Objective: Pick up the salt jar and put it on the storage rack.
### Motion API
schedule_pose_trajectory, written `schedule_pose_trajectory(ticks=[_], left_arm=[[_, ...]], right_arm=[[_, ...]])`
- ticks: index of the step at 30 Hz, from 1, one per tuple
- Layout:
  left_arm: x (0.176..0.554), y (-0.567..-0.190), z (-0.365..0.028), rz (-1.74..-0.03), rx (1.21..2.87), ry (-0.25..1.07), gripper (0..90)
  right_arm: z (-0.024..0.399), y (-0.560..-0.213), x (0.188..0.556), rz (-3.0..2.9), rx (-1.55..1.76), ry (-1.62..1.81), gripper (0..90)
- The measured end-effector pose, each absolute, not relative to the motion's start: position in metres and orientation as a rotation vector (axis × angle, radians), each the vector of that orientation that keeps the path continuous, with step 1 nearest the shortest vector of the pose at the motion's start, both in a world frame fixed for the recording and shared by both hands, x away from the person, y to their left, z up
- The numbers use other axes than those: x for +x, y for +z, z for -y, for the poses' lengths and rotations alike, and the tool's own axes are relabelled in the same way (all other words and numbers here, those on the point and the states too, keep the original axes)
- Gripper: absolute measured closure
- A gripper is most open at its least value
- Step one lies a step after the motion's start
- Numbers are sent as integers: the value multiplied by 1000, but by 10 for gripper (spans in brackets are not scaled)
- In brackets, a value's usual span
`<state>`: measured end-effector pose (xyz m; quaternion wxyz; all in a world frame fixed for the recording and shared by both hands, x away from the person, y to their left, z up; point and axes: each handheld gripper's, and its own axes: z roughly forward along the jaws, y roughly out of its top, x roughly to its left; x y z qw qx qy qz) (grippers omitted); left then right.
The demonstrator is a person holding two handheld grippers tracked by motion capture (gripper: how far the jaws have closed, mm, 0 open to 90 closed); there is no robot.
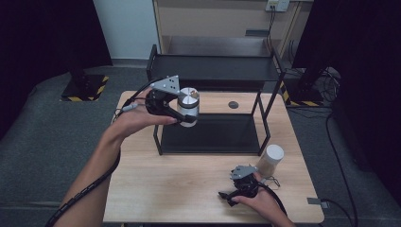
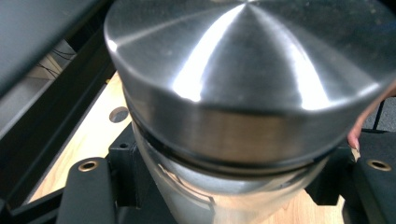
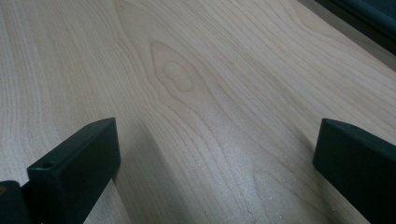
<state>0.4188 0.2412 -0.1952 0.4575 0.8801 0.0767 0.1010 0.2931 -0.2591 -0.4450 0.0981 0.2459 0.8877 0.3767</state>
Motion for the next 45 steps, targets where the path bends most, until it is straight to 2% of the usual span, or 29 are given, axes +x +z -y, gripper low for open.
schedule_pose_trajectory(ticks=[25, 45], left_arm=[[448, -117, -231, -238, 2149, 341, 300], [477, -109, -224, -398, 2133, 403, 300]], right_arm=[[260, -445, 294, -2633, 716, 1117, 15], [262, -445, 296, -2638, 703, 1122, 14]])
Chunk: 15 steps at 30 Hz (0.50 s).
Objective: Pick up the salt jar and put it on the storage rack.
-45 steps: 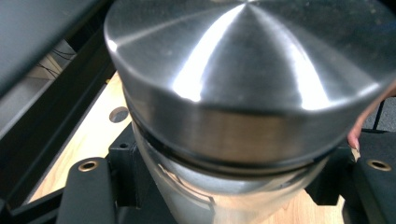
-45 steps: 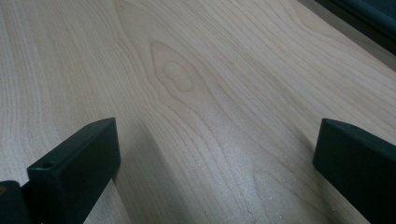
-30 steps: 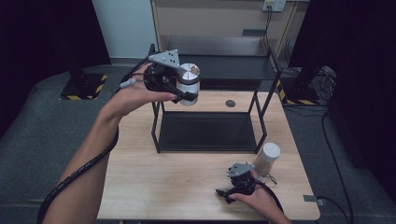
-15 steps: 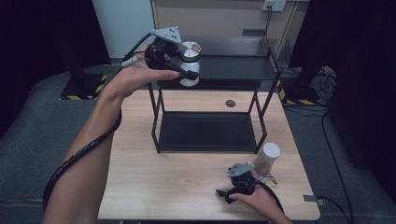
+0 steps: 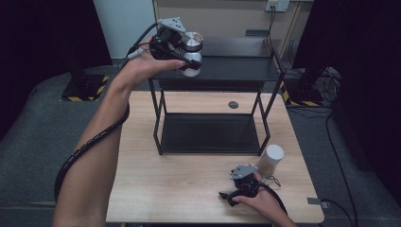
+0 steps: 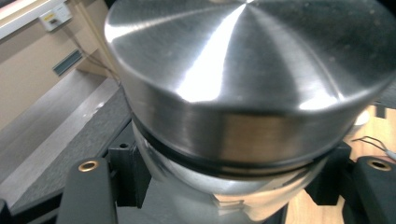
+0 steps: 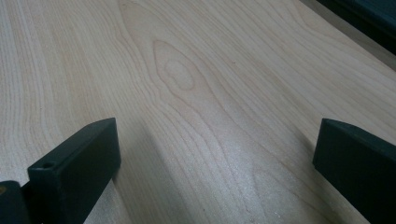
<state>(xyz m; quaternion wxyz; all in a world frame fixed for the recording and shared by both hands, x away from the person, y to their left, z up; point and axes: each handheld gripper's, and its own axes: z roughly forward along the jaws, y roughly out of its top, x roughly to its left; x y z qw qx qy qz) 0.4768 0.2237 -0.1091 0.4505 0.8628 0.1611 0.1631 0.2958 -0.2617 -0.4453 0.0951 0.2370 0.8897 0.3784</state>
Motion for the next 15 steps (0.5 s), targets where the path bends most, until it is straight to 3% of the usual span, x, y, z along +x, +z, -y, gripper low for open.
schedule_pose_trajectory(ticks=[15], left_arm=[[480, -111, -206, -464, 2120, 427, 300]], right_arm=[[262, -445, 296, -2639, 701, 1121, 15]])
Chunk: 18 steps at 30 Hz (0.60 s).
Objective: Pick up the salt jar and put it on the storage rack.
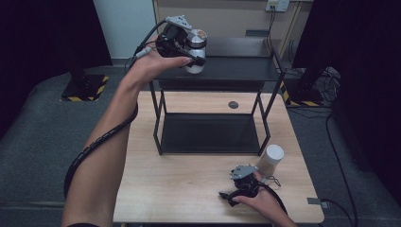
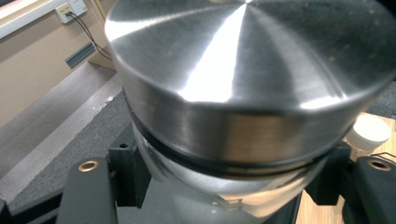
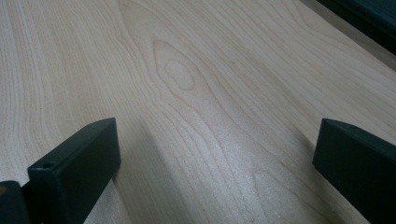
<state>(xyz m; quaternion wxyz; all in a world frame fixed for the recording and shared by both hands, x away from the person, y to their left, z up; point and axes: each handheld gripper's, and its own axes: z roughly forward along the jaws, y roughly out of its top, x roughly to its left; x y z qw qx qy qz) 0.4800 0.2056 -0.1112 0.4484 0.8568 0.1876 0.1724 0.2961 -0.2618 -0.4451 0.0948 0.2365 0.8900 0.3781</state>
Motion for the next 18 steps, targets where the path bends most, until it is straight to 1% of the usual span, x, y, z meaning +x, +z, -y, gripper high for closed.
schedule_pose_trajectory(ticks=[7, 18], left_arm=[[481, -114, -199, -501, 2109, 433, 300], [478, -116, -187, -566, 2114, 481, 300]], right_arm=[[262, -445, 296, -2640, 700, 1121, 14], [262, -445, 296, -2640, 699, 1122, 15]])
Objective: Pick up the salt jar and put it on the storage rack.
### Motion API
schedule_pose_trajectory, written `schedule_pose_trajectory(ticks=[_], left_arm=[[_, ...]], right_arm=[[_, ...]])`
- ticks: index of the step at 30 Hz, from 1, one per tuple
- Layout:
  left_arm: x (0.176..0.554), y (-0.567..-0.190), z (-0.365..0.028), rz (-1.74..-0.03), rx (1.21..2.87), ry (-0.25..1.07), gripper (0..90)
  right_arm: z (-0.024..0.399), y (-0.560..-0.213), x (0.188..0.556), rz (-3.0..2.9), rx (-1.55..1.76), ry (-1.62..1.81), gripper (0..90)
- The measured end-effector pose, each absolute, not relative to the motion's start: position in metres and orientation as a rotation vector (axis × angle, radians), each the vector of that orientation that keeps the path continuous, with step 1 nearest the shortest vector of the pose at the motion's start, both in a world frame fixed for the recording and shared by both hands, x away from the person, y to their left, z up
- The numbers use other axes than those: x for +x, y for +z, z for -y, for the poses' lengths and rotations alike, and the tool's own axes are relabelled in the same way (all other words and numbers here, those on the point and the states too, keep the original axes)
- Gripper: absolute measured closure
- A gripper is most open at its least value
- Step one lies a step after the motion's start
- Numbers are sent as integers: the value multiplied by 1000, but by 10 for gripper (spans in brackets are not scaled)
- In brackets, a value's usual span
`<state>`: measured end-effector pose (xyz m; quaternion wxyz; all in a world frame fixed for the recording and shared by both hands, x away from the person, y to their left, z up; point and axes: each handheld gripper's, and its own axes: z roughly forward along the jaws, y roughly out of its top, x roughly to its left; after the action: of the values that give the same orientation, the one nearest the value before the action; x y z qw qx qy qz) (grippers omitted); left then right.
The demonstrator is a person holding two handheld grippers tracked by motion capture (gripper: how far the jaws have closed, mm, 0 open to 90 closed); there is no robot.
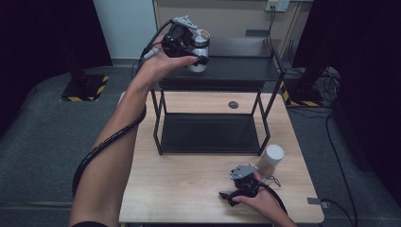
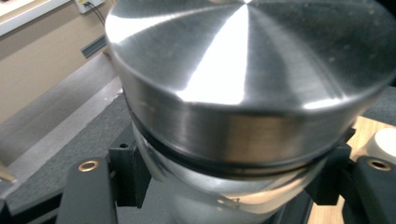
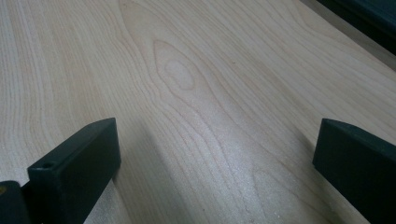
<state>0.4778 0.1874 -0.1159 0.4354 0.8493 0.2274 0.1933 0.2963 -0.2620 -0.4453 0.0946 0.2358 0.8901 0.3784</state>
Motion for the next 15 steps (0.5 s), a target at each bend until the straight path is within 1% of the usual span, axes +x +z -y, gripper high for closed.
schedule_pose_trajectory(ticks=[15], left_arm=[[484, -122, -184, -616, 2109, 466, 300]], right_arm=[[262, -445, 296, -2640, 700, 1122, 14]])
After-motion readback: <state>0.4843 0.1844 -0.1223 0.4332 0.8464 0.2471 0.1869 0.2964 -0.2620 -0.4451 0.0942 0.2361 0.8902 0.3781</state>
